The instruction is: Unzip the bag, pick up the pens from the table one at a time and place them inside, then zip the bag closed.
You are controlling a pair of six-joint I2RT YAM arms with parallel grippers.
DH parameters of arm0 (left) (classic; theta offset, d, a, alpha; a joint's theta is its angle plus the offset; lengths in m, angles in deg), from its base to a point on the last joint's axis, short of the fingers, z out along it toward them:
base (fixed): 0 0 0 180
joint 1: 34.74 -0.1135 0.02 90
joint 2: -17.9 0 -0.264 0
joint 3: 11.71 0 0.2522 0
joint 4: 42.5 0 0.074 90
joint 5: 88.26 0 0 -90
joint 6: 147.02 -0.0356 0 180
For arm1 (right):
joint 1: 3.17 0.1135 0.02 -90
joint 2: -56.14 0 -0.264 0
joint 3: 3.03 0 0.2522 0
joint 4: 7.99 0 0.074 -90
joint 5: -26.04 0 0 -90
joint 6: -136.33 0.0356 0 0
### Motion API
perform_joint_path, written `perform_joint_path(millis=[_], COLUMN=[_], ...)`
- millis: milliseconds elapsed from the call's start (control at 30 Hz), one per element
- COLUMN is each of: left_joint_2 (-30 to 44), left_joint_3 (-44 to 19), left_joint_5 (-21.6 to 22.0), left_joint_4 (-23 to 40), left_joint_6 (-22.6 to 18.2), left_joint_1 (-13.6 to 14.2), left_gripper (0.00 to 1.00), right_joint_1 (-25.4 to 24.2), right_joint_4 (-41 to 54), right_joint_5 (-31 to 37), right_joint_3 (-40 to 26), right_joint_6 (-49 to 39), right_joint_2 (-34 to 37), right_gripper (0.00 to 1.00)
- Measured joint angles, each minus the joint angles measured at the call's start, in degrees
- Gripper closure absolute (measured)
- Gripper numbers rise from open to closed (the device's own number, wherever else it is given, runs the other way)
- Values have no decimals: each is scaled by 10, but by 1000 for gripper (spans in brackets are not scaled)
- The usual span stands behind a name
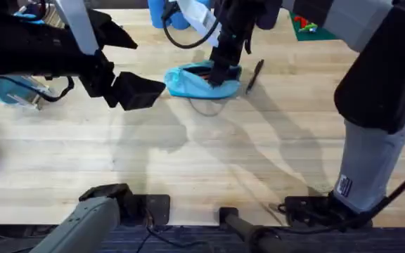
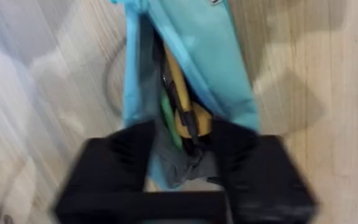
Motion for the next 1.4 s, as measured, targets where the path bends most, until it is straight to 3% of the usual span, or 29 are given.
perform_joint_path(millis=[100,167,1133,1400], left_joint_2=[0,0,0,0], left_joint_3=[0,0,0,0], left_joint_5=[0,0,0,0], left_joint_4=[0,0,0,0], left_joint_6=[0,0,0,0], left_joint_1=[0,0,0,0], left_gripper=[7,7,7,8], right_joint_1=[0,0,0,0], right_joint_4=[-3,-3,2,11], right_joint_5=[0,0,-2,-2], right_joint_3=[0,0,0,0], right_joint_6=[-2,-4,29,40], right_joint_2=[0,0,-4,-91], right_gripper=[86,13,5,6])
